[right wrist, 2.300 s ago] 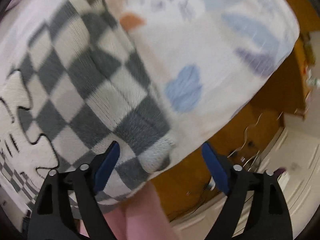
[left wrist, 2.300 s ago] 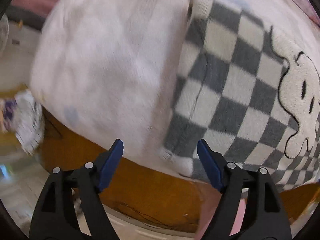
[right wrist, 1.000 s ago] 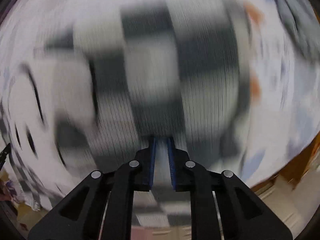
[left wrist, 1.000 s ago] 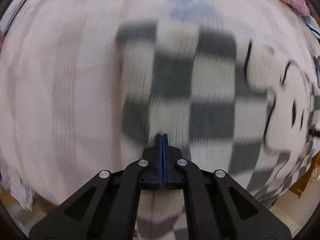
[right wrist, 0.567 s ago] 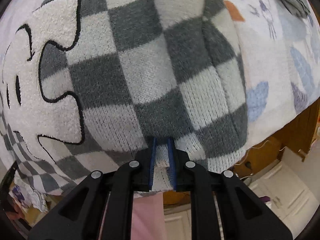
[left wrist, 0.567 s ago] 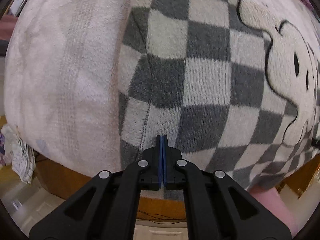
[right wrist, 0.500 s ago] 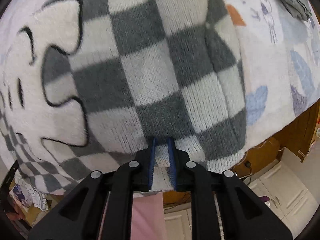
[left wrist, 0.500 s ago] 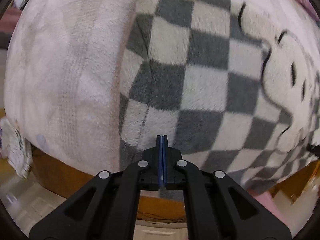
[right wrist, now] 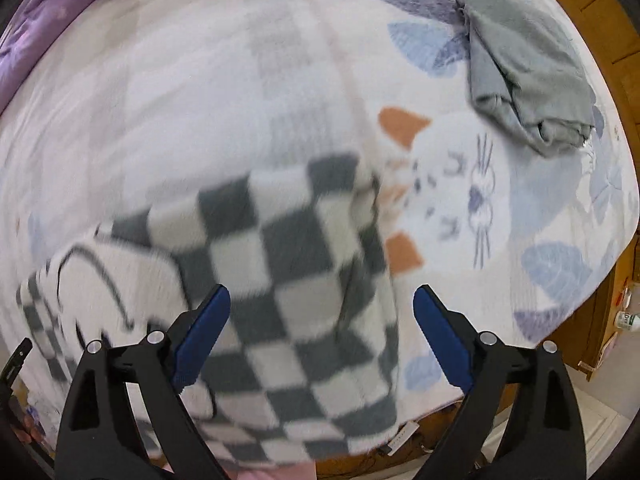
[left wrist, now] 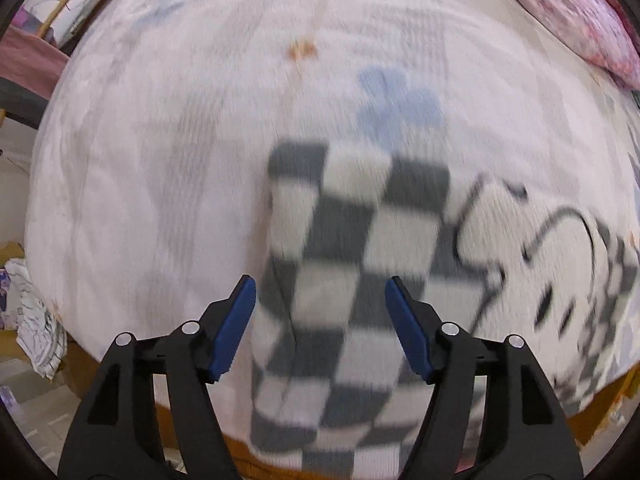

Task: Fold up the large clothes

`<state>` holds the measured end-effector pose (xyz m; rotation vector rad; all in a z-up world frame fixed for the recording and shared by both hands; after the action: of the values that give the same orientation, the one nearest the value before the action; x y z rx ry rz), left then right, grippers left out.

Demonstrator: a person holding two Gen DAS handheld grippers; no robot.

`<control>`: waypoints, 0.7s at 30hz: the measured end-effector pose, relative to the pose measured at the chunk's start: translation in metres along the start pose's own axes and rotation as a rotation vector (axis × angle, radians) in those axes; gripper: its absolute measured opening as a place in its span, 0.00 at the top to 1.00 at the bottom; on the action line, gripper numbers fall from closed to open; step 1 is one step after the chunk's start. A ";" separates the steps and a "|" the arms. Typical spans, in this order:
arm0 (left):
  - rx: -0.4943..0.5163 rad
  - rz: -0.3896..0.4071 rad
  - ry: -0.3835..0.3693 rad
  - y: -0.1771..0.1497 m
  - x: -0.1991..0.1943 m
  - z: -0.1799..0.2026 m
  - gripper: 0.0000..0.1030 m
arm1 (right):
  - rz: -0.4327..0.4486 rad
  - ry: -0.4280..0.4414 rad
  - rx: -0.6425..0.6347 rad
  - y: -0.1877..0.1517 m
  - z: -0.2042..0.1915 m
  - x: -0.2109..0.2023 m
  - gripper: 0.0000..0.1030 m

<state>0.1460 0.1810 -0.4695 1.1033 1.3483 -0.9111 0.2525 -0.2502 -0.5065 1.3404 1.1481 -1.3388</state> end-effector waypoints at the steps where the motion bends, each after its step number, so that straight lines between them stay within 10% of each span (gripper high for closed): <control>1: -0.013 0.013 0.013 0.010 0.003 -0.003 0.30 | -0.002 -0.002 0.013 0.010 0.005 0.004 0.13; 10: -0.095 -0.003 0.028 0.053 0.050 0.002 0.25 | -0.092 0.049 0.145 0.047 0.022 0.069 0.07; 15: -0.145 0.009 -0.085 0.049 0.071 -0.005 0.30 | -0.126 0.125 0.283 0.044 0.026 0.099 0.07; 19: -0.100 0.012 -0.106 0.048 0.055 -0.008 0.67 | -0.096 0.185 0.261 0.042 0.020 0.081 0.54; 21: -0.109 0.004 -0.113 0.049 0.040 -0.010 0.70 | -0.099 0.216 0.289 0.041 0.025 0.072 0.61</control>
<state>0.1922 0.2074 -0.5050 0.9569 1.2866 -0.8736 0.2873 -0.2803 -0.5796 1.6889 1.2101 -1.5028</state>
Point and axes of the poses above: each gripper's, at about its wrist camera, not at the fingertips, and x roughly the way its jaws point, z to its right, y to its top, the point moved 6 cm from there along x, roughly the way its jaws point, and after that the axes turned 1 degree about y, right-handed, at the moved point
